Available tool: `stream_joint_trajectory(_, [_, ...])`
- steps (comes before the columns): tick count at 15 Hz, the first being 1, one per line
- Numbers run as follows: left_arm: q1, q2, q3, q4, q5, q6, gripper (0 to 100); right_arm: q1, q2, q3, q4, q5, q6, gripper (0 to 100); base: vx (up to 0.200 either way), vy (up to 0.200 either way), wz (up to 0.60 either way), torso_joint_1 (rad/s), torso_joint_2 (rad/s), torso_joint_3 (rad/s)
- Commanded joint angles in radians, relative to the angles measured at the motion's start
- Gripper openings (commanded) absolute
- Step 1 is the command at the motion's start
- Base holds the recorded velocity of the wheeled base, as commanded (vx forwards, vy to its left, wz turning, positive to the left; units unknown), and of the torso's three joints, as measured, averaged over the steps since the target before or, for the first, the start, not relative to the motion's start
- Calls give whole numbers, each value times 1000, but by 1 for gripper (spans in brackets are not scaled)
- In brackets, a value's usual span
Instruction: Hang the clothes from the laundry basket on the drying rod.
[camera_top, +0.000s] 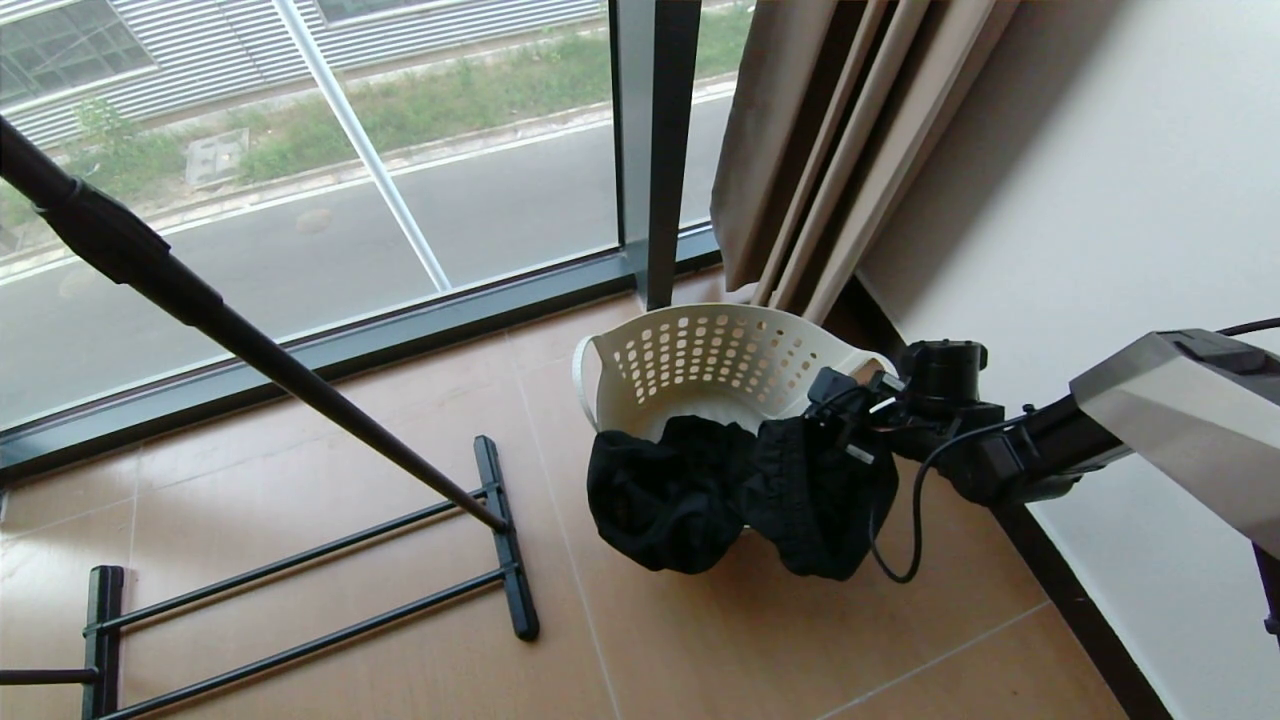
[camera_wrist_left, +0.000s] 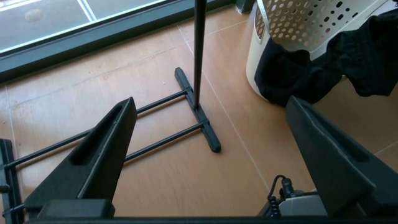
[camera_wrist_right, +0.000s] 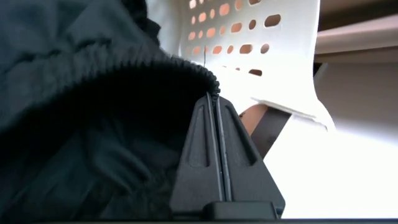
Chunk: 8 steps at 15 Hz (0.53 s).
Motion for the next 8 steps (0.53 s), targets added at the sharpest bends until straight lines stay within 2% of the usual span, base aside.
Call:
stream_joint_trajectory(1, [1, 1, 0, 1, -1, 2, 100, 7, -157, 133, -4, 5, 1, 0, 0, 0, 0, 0, 0, 0])
stream_joint_trajectory(3, [1, 1, 0, -1, -1, 0, 100, 22, -267, 236, -5, 6, 24, 0, 0, 0, 0, 0, 0, 0])
stream_joint_trajectory(7, [1, 1, 0, -1, 0, -2, 100, 25, -440, 340, -4, 8, 93, 0, 0, 0, 0, 0, 0, 0])
stream_joint_trajectory(8, [-1, 1, 0, 1, 0, 2, 100, 41, -508, 371, -2, 8, 132, 0, 0, 0, 0, 0, 0, 0])
